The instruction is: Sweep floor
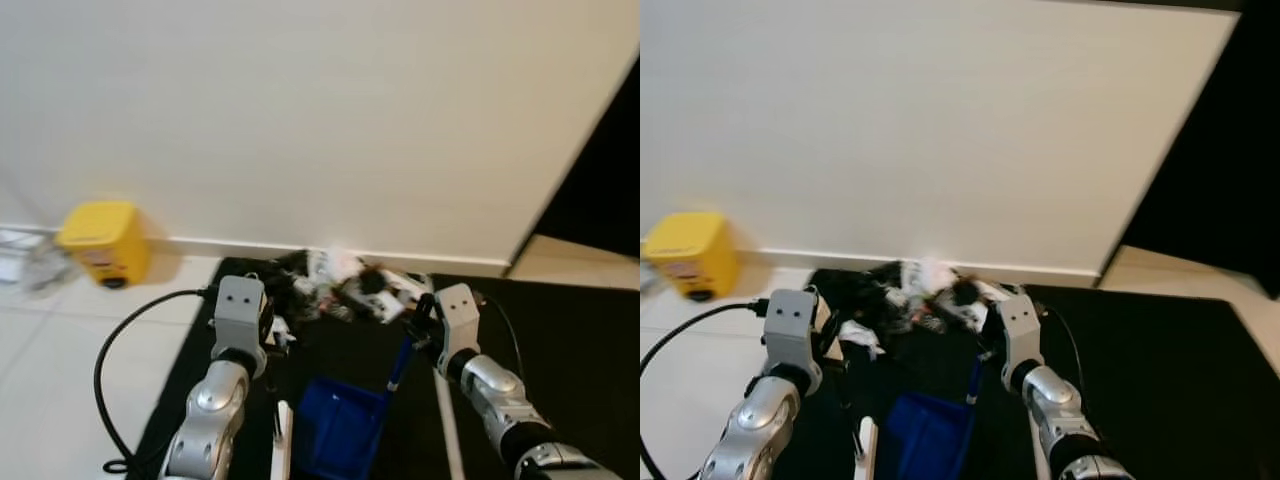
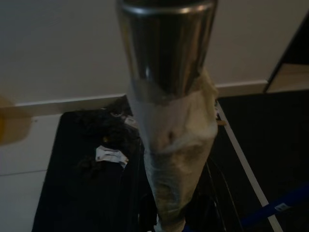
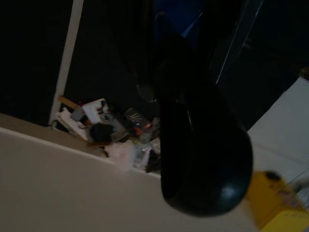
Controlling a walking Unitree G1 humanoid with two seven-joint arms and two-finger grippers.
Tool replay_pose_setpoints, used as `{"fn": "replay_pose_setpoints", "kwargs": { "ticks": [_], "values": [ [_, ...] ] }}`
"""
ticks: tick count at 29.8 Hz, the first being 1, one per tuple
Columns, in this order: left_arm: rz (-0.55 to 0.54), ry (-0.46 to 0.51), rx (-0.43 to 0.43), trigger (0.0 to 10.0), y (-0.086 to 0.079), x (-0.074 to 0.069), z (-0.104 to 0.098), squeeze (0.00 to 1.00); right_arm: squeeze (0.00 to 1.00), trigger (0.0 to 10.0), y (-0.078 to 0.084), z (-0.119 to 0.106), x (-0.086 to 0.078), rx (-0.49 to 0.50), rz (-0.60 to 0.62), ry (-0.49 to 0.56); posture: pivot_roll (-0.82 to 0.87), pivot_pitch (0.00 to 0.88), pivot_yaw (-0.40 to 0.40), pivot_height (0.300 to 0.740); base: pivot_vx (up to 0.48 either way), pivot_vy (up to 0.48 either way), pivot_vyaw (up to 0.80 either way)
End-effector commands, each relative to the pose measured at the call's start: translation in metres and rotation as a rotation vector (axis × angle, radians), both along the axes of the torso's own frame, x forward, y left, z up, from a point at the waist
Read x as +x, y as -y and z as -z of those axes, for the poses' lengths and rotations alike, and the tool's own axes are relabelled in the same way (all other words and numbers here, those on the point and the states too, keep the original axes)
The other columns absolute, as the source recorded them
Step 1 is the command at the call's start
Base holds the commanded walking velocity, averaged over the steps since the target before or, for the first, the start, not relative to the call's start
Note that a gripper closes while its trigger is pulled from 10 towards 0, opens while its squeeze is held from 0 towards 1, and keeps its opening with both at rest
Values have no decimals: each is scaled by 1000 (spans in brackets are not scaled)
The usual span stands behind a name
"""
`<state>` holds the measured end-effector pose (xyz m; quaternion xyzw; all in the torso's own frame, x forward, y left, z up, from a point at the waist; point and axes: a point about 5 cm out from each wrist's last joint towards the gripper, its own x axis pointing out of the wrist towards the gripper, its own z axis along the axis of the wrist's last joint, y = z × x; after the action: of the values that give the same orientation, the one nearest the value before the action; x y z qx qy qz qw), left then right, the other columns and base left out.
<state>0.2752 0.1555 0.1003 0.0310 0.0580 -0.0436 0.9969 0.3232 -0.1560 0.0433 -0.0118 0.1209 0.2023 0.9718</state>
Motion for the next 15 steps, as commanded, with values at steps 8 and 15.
{"fn": "replay_pose_setpoints", "kwargs": {
  "ticks": [8, 15],
  "values": [
    [-7, 10, 13, 10000, -1, 0, -1, 0, 0, 10000, -3, -2, 1, 11, -16, 15, 114, 57, -5, 740, 0, 0, 0],
    [-8, 11, 14, 10000, -1, 0, -1, 0, 0, 10000, -4, -3, 1, 8, -20, 22, 114, 57, -5, 740, 0, 0, 0]
  ]
}}
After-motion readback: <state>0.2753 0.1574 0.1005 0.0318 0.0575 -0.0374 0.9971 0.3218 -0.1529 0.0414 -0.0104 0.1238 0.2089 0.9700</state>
